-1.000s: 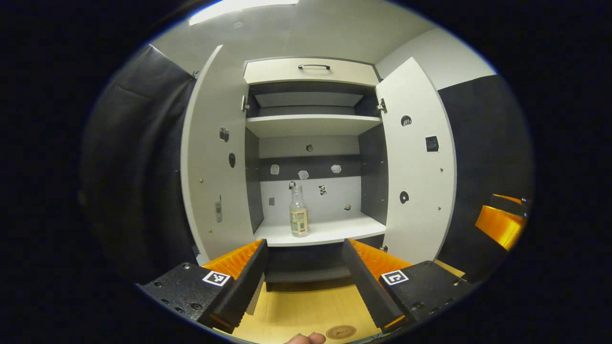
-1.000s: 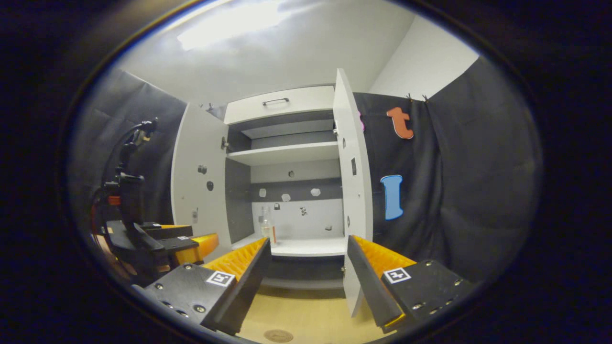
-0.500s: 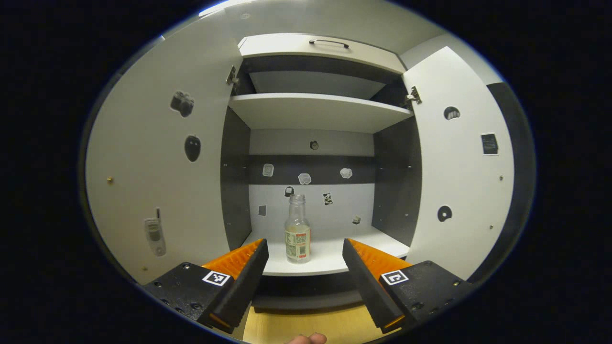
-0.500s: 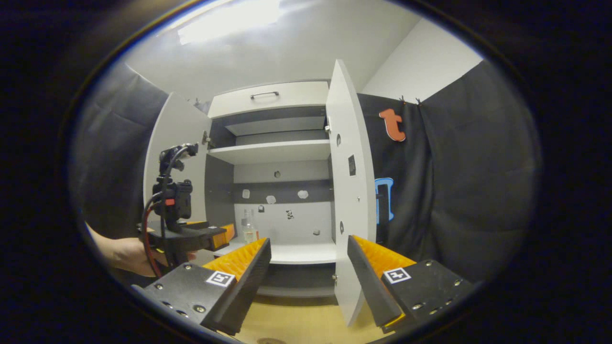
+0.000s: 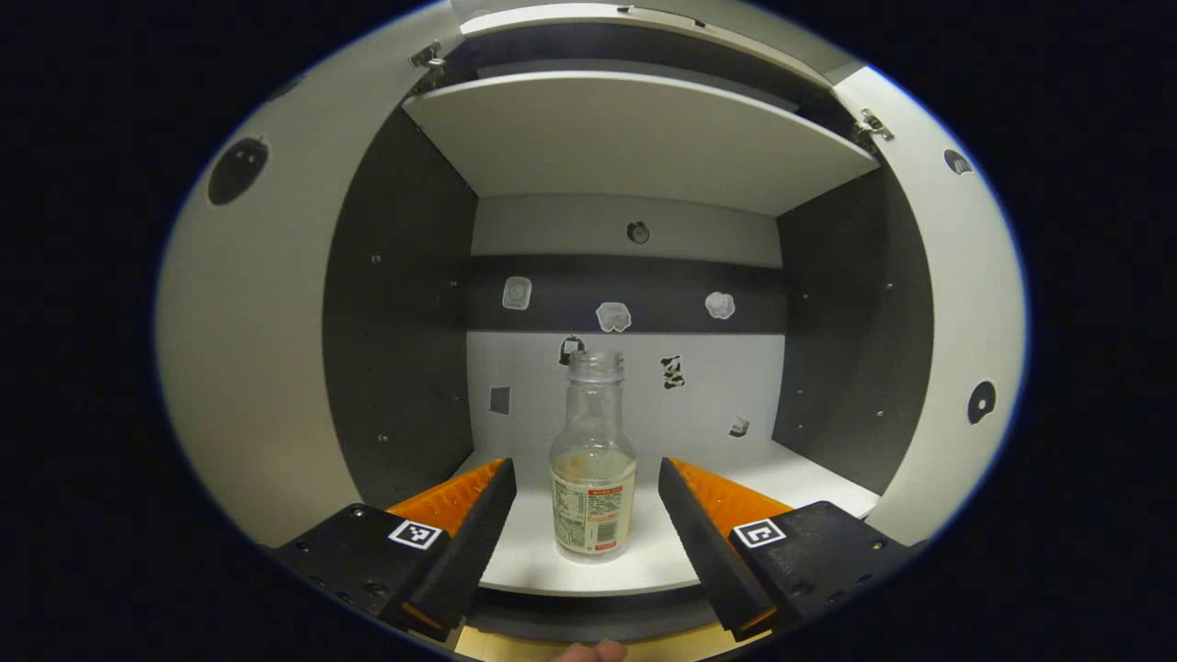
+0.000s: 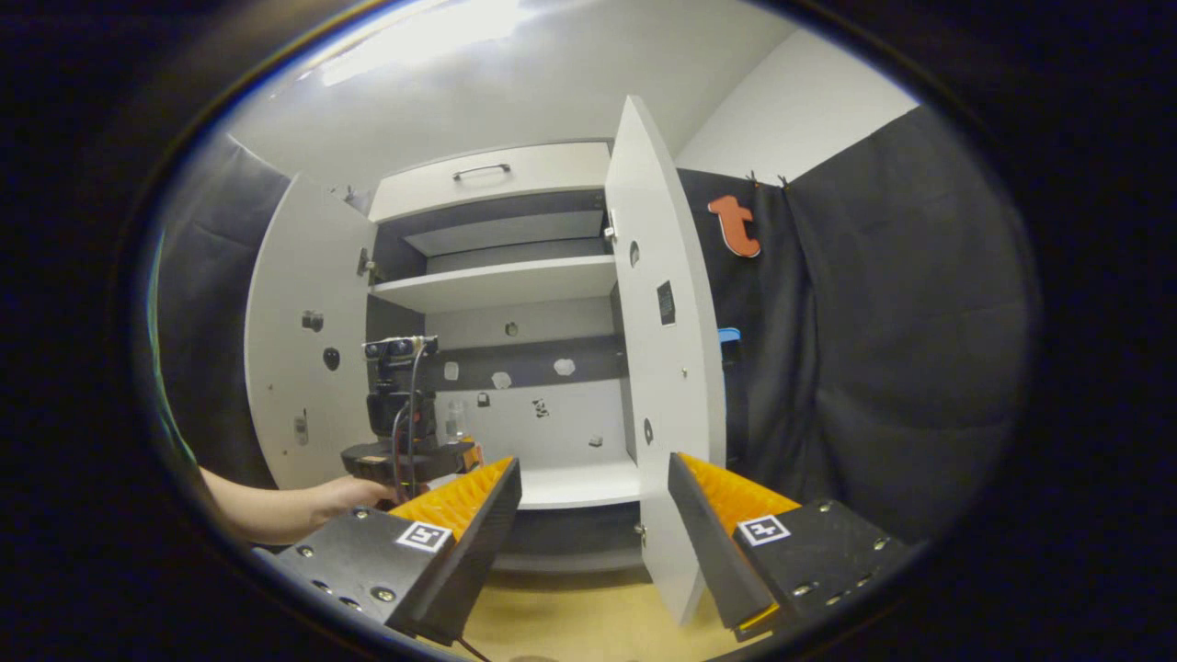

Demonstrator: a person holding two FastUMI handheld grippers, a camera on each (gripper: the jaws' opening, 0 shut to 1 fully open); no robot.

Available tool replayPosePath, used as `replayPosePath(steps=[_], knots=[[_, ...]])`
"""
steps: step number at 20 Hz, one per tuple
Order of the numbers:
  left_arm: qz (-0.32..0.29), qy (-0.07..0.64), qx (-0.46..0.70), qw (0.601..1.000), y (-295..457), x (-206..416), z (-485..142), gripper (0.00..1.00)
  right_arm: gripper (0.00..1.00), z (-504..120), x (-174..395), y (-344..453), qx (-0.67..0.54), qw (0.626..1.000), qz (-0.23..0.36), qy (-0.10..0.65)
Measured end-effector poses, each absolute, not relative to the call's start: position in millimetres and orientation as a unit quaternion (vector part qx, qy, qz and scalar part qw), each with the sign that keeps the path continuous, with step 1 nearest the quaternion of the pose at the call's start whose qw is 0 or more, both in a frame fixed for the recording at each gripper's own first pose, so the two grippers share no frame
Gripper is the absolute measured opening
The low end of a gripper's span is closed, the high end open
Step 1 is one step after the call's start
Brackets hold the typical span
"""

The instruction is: Grasp the bottle in the cabinet with the left hand and place it on the coaster, then close the right door with the right hand and the left door with the left hand.

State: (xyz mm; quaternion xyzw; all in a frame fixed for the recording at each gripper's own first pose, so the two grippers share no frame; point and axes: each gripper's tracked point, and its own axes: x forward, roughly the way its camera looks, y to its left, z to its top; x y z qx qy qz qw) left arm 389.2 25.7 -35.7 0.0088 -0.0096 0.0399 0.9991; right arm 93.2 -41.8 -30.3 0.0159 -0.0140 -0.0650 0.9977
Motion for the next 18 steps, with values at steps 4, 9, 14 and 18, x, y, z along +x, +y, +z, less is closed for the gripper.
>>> replayPosePath(steps=[4, 9, 14, 18], knots=[[0.035, 0.0, 0.018, 0.999, 25.4, 422.7, -47.7, 0.99, 0.97, -30.8, 88.4, -45.6, 0.014, 0.997, -0.078, -0.014], [-0.003, 0.027, 0.053, 0.998, 19.1, 426.5, -33.3, 0.81, 0.98, -34.3, 65.4, -53.5, 0.01, 0.996, -0.085, -0.007], [-0.021, -0.004, 0.05, 0.999, 2.0, 361.6, 19.9, 0.8, 0.98, -29.6, 49.8, -61.0, 0.02, 0.997, -0.07, -0.009], [-0.02, -0.024, 0.016, 0.999, -1.9, 301.5, 50.0, 0.8, 0.97, -24.0, 31.0, -64.6, 0.019, 0.999, -0.047, -0.009]])
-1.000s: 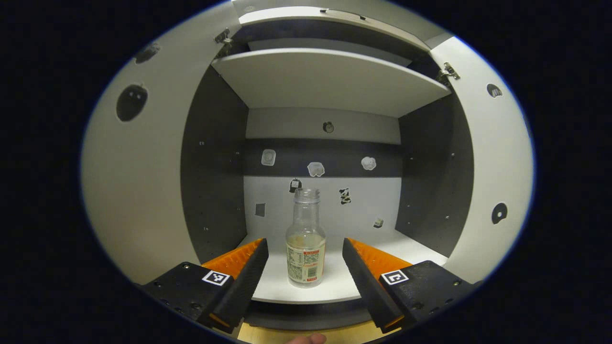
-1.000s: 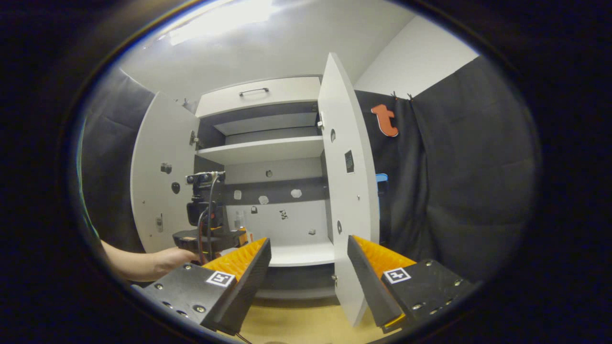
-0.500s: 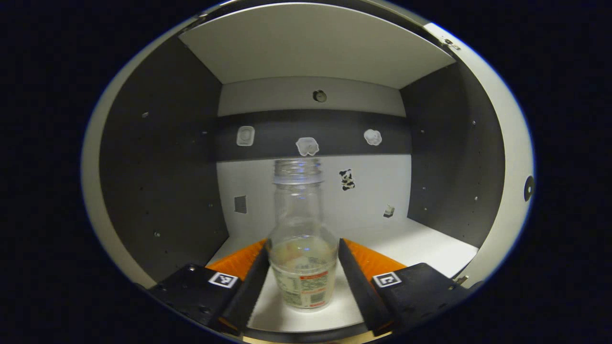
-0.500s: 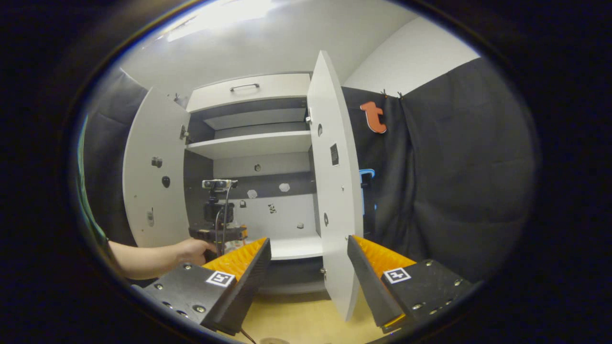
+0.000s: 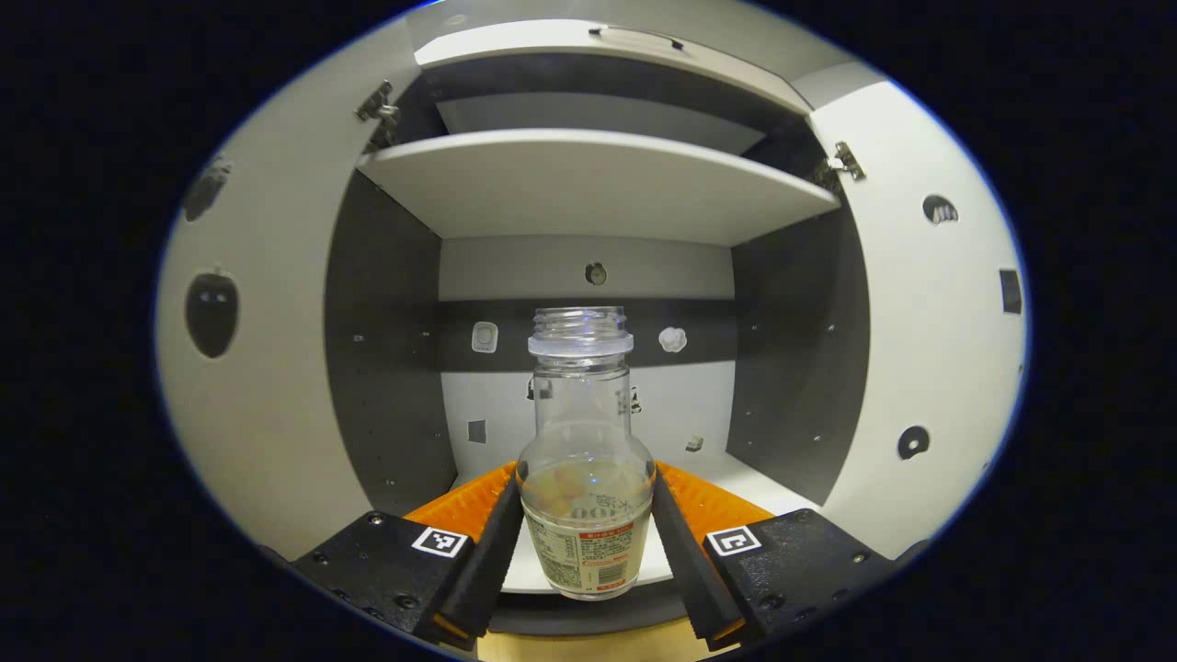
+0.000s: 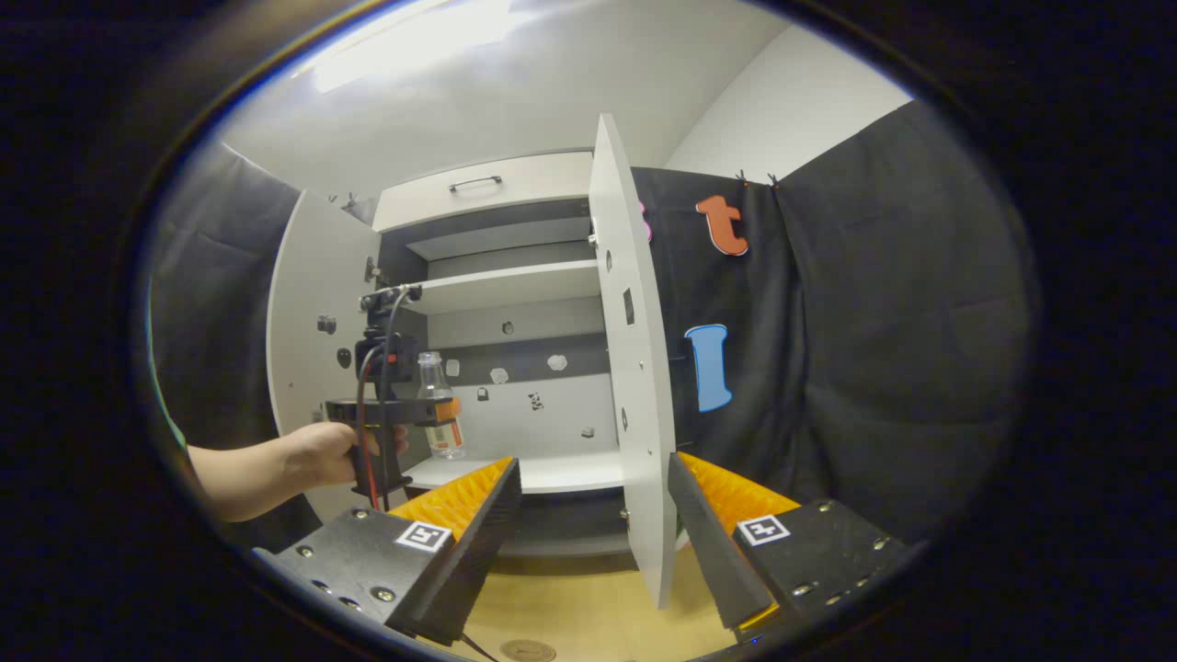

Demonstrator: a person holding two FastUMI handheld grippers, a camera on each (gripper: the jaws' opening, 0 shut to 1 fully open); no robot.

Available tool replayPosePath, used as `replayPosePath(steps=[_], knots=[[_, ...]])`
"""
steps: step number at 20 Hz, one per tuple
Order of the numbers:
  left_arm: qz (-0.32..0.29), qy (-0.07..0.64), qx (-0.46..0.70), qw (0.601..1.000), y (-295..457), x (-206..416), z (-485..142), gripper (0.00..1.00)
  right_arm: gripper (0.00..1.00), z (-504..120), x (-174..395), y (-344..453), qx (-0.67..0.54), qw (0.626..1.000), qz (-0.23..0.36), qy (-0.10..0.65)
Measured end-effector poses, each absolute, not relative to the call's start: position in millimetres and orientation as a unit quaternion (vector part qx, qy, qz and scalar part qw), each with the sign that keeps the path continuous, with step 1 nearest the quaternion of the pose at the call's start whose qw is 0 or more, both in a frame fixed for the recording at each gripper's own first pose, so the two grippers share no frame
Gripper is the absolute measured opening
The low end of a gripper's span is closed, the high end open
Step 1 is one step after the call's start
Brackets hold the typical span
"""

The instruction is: Grasp the bottle in the cabinet with the left hand and place it on the coaster, then close the right door with the right hand and the left door with the left hand.

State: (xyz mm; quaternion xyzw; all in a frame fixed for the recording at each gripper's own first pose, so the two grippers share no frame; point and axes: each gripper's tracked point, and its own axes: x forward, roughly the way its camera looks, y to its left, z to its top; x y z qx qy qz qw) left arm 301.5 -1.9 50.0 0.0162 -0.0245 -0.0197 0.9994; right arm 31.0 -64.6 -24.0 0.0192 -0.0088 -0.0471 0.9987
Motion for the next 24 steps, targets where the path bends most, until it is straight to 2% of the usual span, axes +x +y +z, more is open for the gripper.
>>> replayPosePath(steps=[4, 5, 6, 13, 16, 19, 20, 21, 24], knots=[[-0.011, -0.026, 0.032, 0.999, -3.4, 239.8, 54.7, 0.8, 0.97, -21.0, 3.1, -67.5, 0.032, 0.999, -0.028, -0.011], [-0.008, -0.03, 0.032, 0.999, -4.5, 224.8, 53.3, 0.8, 0.94, -20.8, -4.1, -69.1, 0.033, 0.999, -0.022, -0.012], [-0.004, -0.031, 0.032, 0.999, -5.7, 211.5, 49.3, 0.8, 0.98, -21.6, -12.0, -70.9, 0.034, 0.999, -0.019, -0.012], [0.015, -0.023, 0.024, 0.999, -19.3, 136.6, -4.0, 0.8, 0.97, -37.9, -58.0, -76.8, 0.03, 0.999, 0.009, 0.008], [0.023, -0.026, 0.032, 0.999, -21.9, 121.9, -28.5, 0.8, 0.97, -42.3, -66.5, -77.0, 0.031, 0.999, 0.013, 0.012], [-0.001, -0.015, 0.015, 1.0, -37.6, 112.2, -64.2, 0.8, 0.98, -41.3, -67.4, -78.9, 0.036, 0.999, 0.01, 0.003], [-0.007, -0.011, 0.009, 1.0, -40.3, 110.1, -79.5, 0.8, 0.94, -38.2, -66.7, -79.0, 0.041, 0.999, 0.011, -0.004], [-0.012, -0.01, 0.006, 1.0, -43.8, 108.7, -92.5, 0.8, 0.97, -36.5, -65.0, -79.3, 0.044, 0.999, 0.012, -0.006], [-0.033, -0.009, 0.002, 0.999, -58.8, 103.2, -138.2, 0.8, 0.98, -35.6, -60.5, -85.7, 0.044, 0.999, 0.007, -0.008]])
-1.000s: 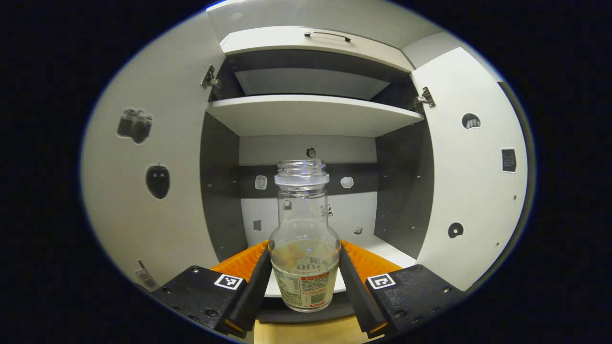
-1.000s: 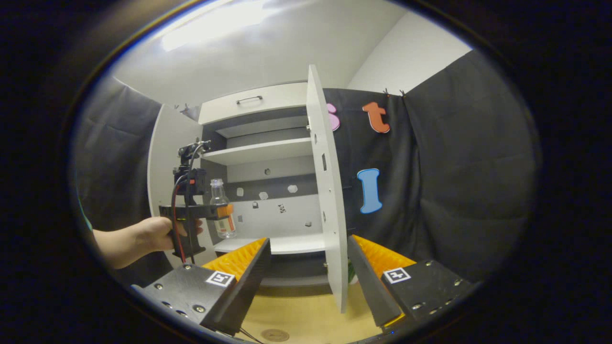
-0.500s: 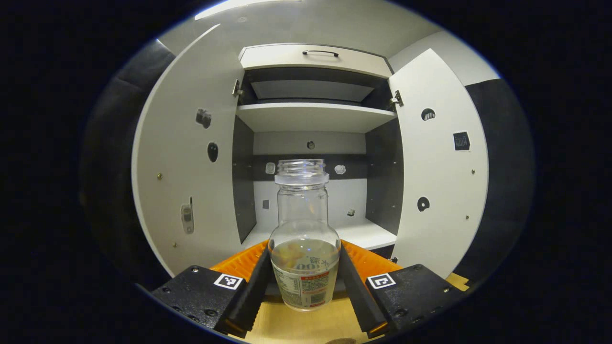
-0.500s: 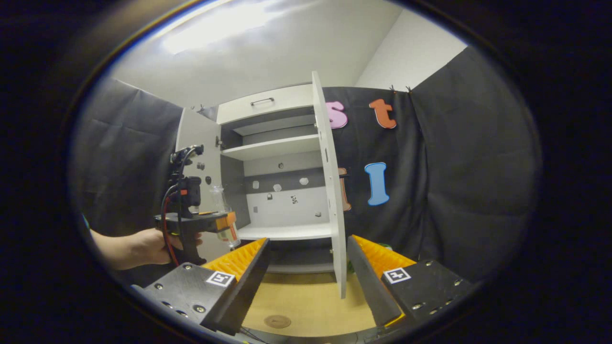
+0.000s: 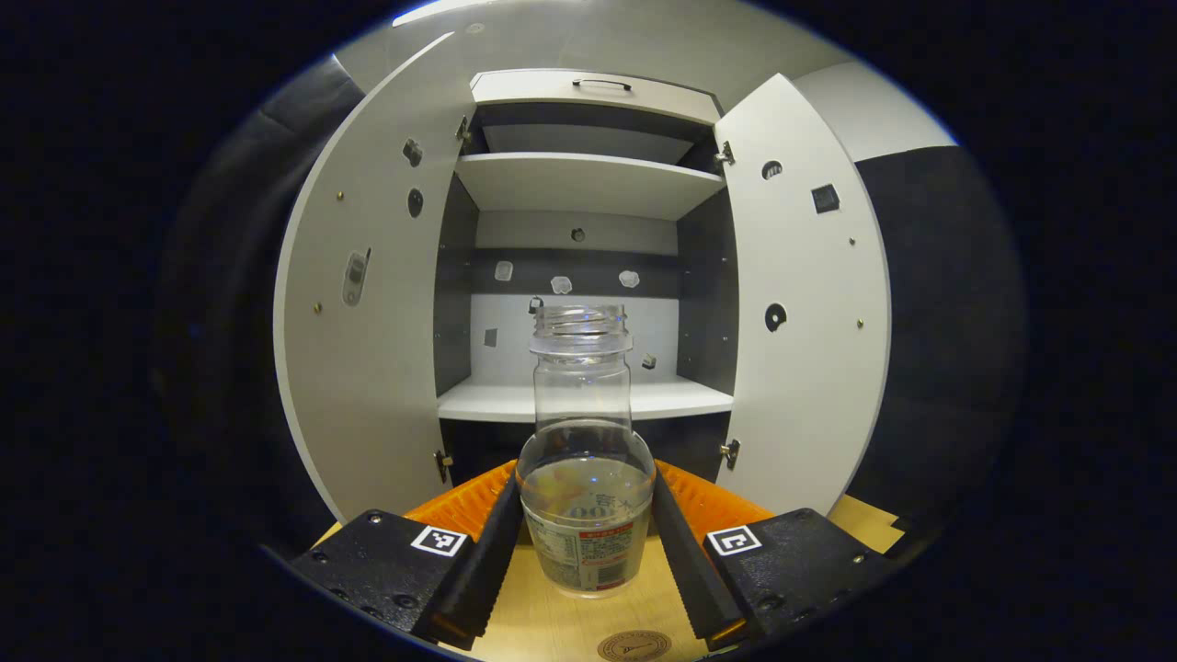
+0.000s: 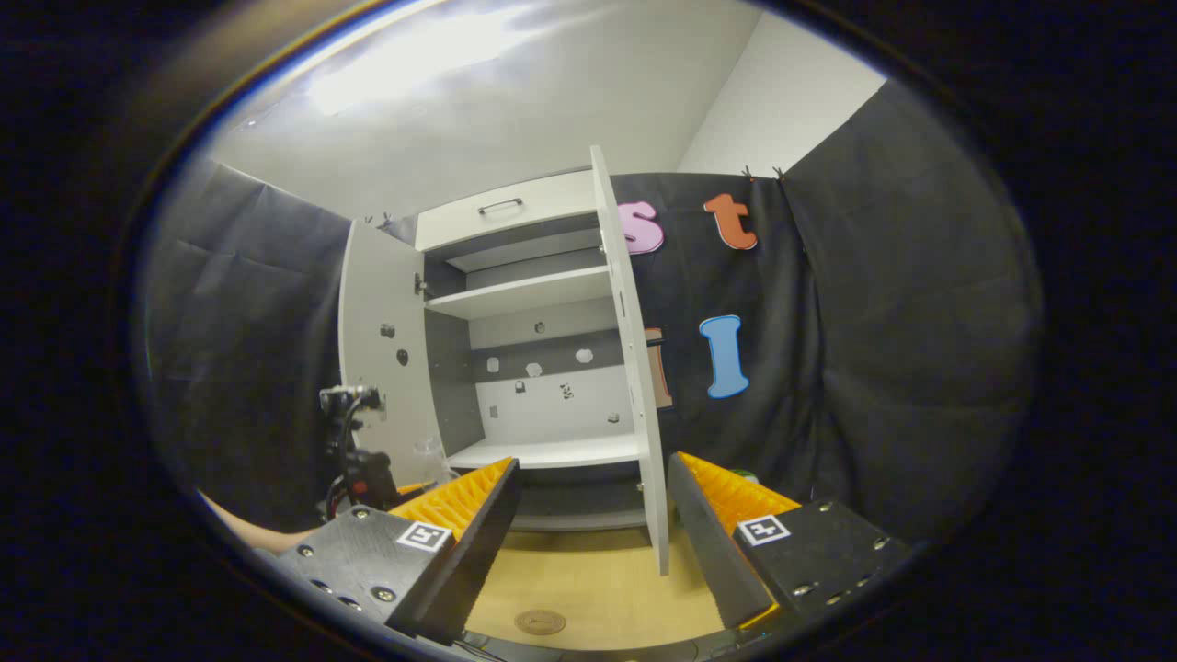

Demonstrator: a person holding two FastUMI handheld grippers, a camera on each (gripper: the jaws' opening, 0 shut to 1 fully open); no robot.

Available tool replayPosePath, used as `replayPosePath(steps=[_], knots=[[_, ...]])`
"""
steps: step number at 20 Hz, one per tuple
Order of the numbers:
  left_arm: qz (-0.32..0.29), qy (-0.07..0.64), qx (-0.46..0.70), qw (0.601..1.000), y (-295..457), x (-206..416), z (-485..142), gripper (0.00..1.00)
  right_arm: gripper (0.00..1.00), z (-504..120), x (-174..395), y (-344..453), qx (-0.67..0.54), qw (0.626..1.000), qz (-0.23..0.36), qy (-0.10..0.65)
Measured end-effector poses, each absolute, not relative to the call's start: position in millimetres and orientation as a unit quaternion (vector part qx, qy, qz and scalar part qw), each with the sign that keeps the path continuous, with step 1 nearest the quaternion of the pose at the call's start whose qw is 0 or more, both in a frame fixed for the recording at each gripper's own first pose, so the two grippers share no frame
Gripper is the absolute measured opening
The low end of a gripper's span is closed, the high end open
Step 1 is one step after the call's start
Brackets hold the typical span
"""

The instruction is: Grasp the bottle in the cabinet with the left hand and place it on the coaster, then close the right door with the right hand and the left door with the left hand.

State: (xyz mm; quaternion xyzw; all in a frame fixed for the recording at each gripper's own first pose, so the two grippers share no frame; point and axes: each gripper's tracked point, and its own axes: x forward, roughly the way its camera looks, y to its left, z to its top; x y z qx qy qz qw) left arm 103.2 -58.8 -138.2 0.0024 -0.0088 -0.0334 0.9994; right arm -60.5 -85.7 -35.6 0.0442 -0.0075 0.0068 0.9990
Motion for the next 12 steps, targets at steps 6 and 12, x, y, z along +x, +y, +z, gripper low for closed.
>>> replayPosePath(steps=[6, 12], knots=[[-0.08, 0.027, -0.011, 0.996, -89.6, 94.0, -232.8, 0.8, 0.98, -51.5, -64.7, -94.2, 0.024, 1.0, -0.009, 0.015], [-0.116, 0.042, -0.006, 0.992, -118.3, 86.0, -313.9, 0.8, 0.94, -74.5, -66.1, -82.7, 0.031, 0.998, 0.008, 0.047]])
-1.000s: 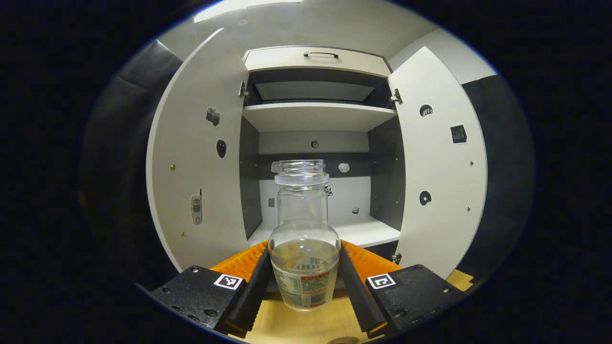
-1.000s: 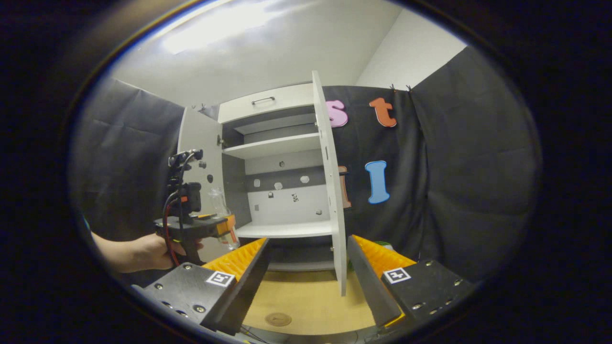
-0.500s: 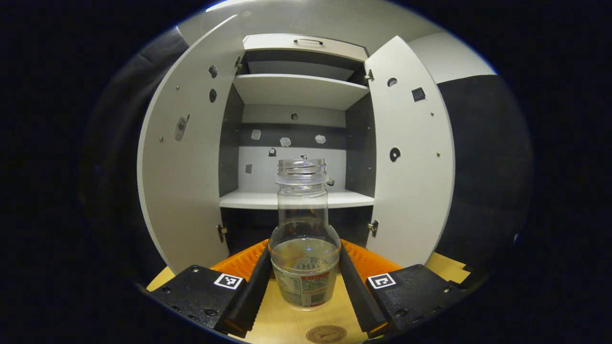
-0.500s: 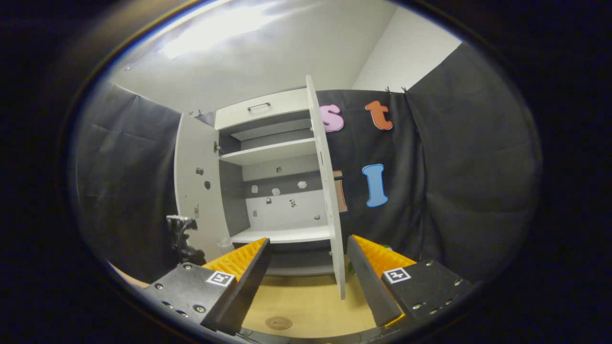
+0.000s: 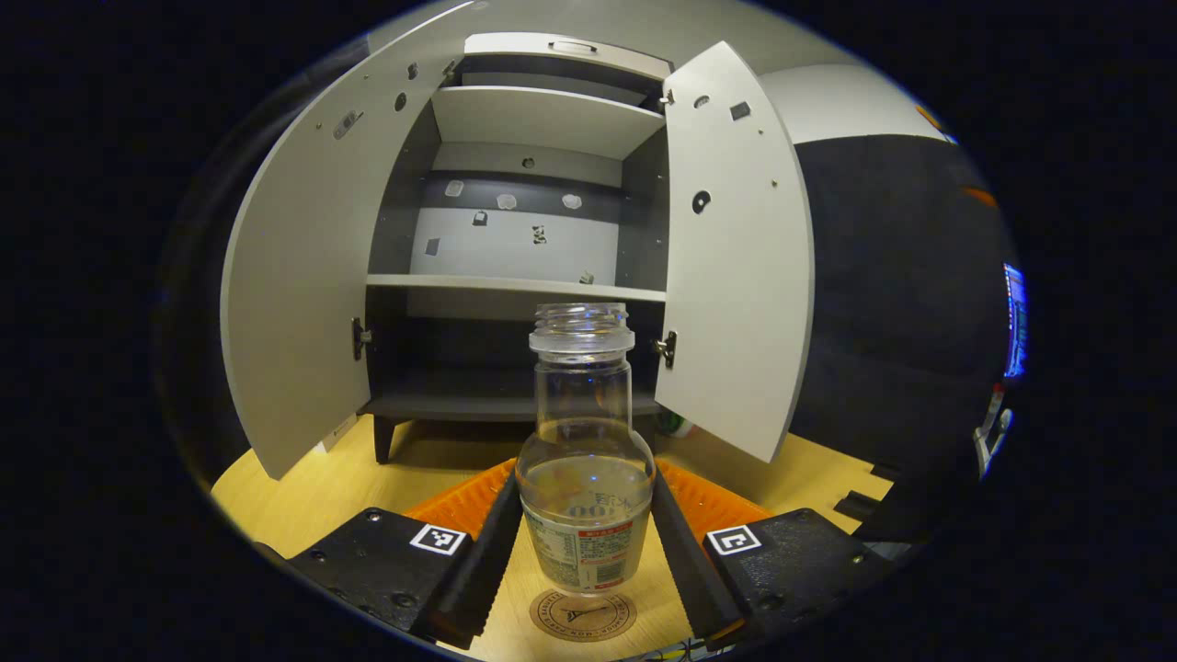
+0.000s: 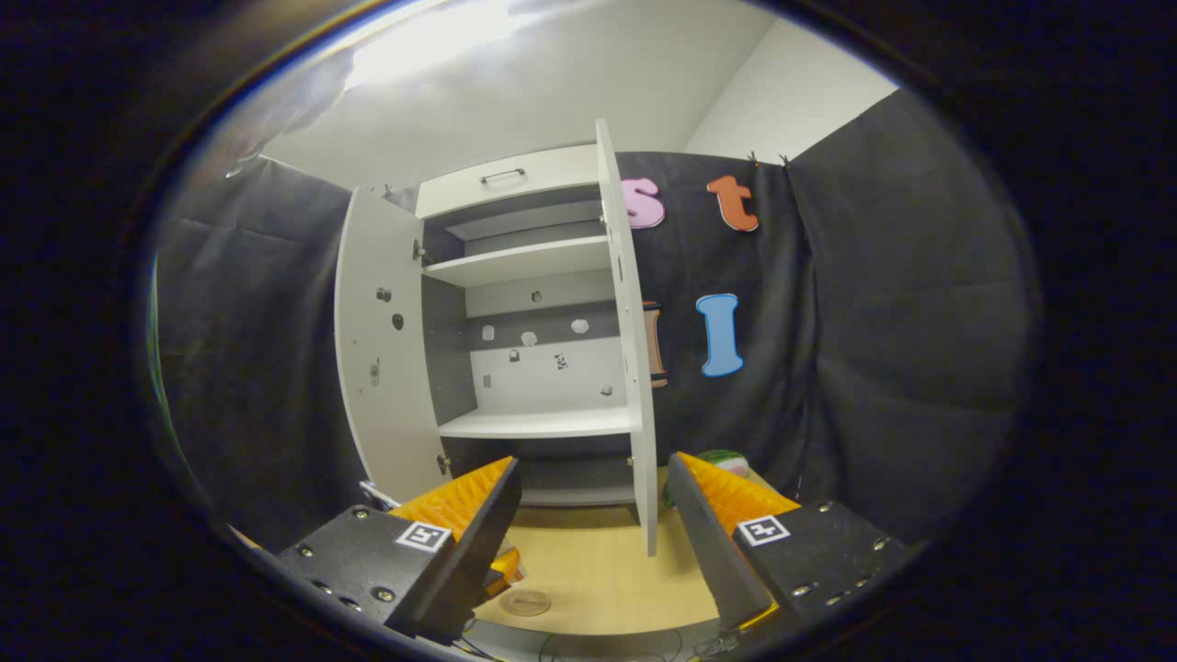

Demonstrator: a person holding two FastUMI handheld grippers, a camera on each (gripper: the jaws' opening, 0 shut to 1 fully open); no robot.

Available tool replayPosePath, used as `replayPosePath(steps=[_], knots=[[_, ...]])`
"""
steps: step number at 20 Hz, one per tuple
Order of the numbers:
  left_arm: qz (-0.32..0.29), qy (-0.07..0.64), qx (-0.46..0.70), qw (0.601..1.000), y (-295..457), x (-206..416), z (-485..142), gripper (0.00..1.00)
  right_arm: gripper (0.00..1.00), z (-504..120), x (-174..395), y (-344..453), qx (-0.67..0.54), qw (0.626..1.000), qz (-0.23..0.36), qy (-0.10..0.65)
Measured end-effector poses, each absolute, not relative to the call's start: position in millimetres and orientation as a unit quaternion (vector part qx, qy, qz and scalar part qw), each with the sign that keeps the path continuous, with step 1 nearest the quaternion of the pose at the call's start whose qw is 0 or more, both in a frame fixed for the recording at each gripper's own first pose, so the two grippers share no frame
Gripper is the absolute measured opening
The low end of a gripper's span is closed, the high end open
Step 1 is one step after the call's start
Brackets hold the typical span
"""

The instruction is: Grasp the bottle in the cabinet with the left hand and place it on the coaster, then close the right door with the right hand and the left door with the left hand.

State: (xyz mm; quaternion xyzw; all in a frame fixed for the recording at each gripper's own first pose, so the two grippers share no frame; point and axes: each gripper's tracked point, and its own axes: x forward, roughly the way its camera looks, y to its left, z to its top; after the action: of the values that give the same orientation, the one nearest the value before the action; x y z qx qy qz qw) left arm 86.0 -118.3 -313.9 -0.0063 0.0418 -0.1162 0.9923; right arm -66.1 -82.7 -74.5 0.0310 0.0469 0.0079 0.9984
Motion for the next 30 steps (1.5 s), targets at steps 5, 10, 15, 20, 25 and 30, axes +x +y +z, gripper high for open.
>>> replayPosePath(steps=[5, 10, 15, 20, 25, 30], knots=[[-0.122, 0.055, 0.002, 0.991, -119.3, 89.2, -351.4, 0.81, 0.98, -84.5, -58.2, -79.7, 0.051, 0.996, 0.011, 0.069], [-0.121, 0.09, -0.002, 0.989, -121.8, 82.6, -388.5, 0.82, 0.98, -89.4, -58.8, -85.0, 0.048, 0.995, -0.003, 0.089], [-0.104, 0.093, 0.061, 0.988, -120.3, 77.8, -392.1, 0.96, 0.98, -75.8, -60.6, -80.4, 0.04, 0.996, 0.019, 0.076], [-0.116, 0.092, 0.059, 0.987, -125.5, 61.0, -358.4, 0.99, 0.98, -69.7, -62.2, -92.0, 0.052, 0.997, 0.013, 0.059], [-0.136, 0.077, 0.044, 0.987, -119.9, 39.8, -276.5, 0.99, 0.97, -67.2, -58.4, -111.9, 0.07, 0.997, -0.002, 0.043], [-0.148, 0.038, 0.032, 0.988, -106.3, 28.5, -177.4, 0.98, 0.97, -51.7, -33.0, -137.9, 0.053, 0.998, -0.014, 0.013]])
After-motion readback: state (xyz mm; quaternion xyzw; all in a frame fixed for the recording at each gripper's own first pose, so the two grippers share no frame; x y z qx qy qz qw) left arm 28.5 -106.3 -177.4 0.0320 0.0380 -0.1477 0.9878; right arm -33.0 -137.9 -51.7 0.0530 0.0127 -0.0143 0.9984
